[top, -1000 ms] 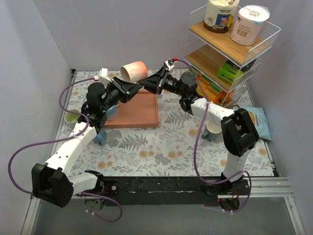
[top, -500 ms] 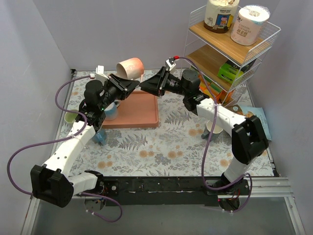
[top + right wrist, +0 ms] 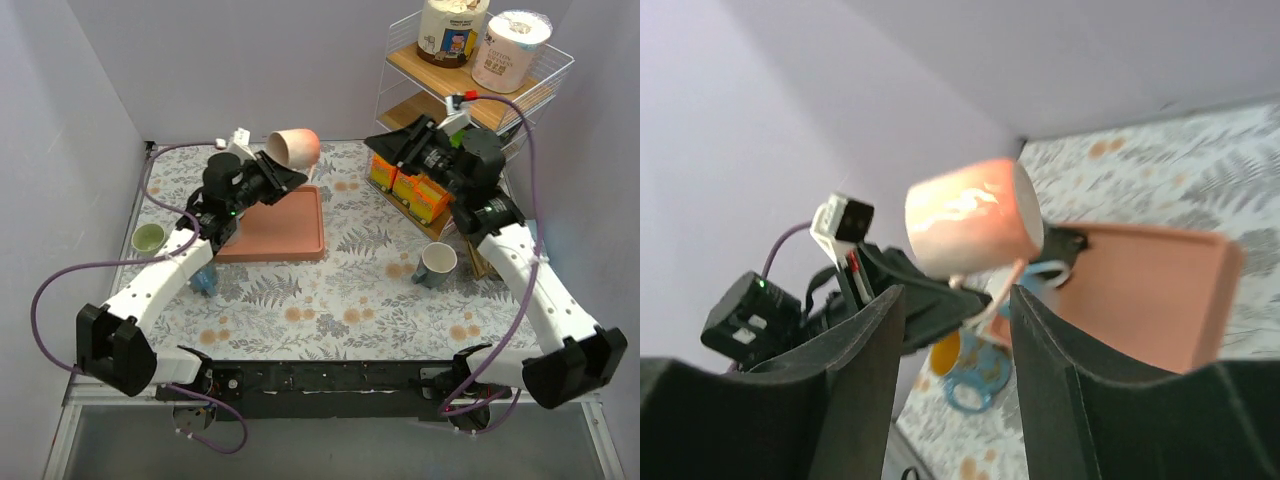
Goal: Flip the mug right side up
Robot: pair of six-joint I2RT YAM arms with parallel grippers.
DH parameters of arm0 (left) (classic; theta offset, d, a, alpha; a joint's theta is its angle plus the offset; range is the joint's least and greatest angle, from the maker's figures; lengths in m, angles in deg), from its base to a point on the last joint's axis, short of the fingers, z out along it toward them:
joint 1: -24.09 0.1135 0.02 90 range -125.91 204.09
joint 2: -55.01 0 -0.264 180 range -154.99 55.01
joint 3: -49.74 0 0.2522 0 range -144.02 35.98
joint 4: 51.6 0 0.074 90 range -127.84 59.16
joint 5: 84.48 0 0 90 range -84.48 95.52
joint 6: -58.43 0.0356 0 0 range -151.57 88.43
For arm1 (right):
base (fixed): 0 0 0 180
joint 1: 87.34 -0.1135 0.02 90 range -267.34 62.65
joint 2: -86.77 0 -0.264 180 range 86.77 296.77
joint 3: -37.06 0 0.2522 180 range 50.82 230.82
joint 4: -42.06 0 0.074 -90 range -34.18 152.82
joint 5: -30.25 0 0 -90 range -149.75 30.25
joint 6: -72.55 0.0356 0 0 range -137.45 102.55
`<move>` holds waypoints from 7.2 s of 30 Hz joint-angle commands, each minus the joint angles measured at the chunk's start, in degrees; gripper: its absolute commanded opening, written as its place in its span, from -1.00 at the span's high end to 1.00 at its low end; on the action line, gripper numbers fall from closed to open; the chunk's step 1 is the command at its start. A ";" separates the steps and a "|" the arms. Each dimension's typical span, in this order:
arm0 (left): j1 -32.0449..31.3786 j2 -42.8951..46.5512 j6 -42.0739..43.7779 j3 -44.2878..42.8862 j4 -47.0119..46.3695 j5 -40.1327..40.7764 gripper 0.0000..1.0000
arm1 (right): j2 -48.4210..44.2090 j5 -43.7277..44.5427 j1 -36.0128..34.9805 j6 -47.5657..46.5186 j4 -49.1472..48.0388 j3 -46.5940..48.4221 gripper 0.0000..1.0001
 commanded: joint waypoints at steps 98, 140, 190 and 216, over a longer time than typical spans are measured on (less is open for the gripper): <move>8.97 -15.73 17.37 -23.05 52.14 38.43 -0.96 | 20.40 -4.96 -13.04 -28.98 -0.21 7.97 -0.47; 16.53 -23.92 30.13 -11.45 33.07 27.20 0.14 | 19.95 -5.39 -13.04 -31.33 8.31 3.65 -0.47; 2.55 -17.40 56.67 -2.13 19.71 9.88 -0.96 | 36.73 -7.25 -15.68 -74.42 9.29 7.43 -0.57; 2.64 3.68 34.97 2.27 29.72 23.15 -0.96 | 48.87 -13.31 -17.26 -75.73 11.38 21.49 -0.48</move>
